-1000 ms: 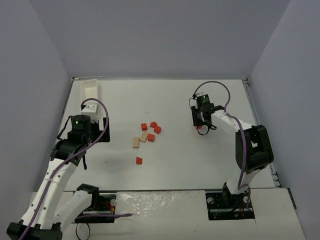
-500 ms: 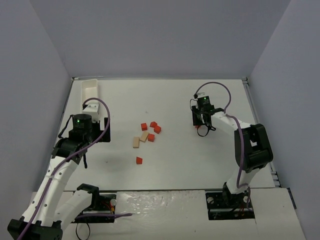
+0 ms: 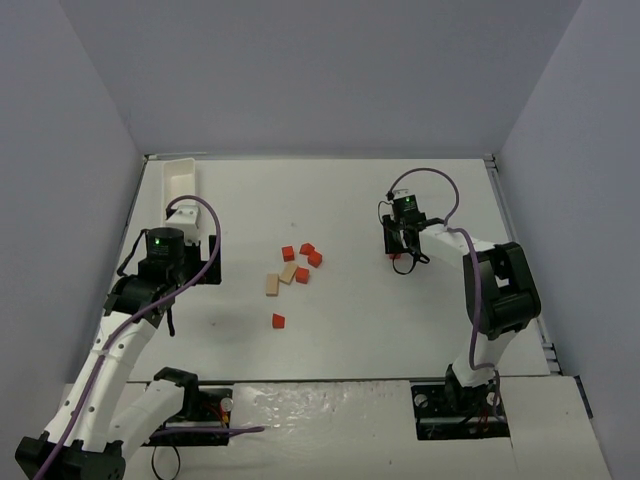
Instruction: Build the wood block tower
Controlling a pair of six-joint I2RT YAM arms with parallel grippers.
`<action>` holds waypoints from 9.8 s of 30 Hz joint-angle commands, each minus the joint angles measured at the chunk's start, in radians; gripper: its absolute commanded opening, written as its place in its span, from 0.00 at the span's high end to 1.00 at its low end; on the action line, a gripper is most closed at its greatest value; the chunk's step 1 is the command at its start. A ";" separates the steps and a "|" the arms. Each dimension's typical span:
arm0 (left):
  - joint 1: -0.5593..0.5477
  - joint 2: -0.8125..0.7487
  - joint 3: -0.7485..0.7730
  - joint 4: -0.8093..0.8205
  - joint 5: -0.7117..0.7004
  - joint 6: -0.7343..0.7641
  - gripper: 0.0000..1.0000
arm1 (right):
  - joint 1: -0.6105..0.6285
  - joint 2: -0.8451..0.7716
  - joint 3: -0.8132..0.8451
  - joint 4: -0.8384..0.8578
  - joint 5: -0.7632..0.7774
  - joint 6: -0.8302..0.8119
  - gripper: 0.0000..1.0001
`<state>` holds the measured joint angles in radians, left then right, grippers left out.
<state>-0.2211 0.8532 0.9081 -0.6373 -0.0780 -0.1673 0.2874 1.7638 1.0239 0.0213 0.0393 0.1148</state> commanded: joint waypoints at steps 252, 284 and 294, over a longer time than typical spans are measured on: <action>0.000 0.089 0.024 0.050 0.020 0.011 0.05 | 0.233 0.097 0.114 0.014 0.213 0.151 0.61; 0.000 0.092 0.025 0.050 0.021 0.012 0.05 | 0.217 0.106 0.128 0.018 0.267 0.207 0.61; 0.000 0.093 0.025 0.050 0.021 0.012 0.05 | 0.216 0.096 0.130 0.020 0.249 0.207 0.61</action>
<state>-0.2207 0.9424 0.9077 -0.6373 -0.0666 -0.1646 0.5091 1.8828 1.1168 0.0132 0.2623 0.3115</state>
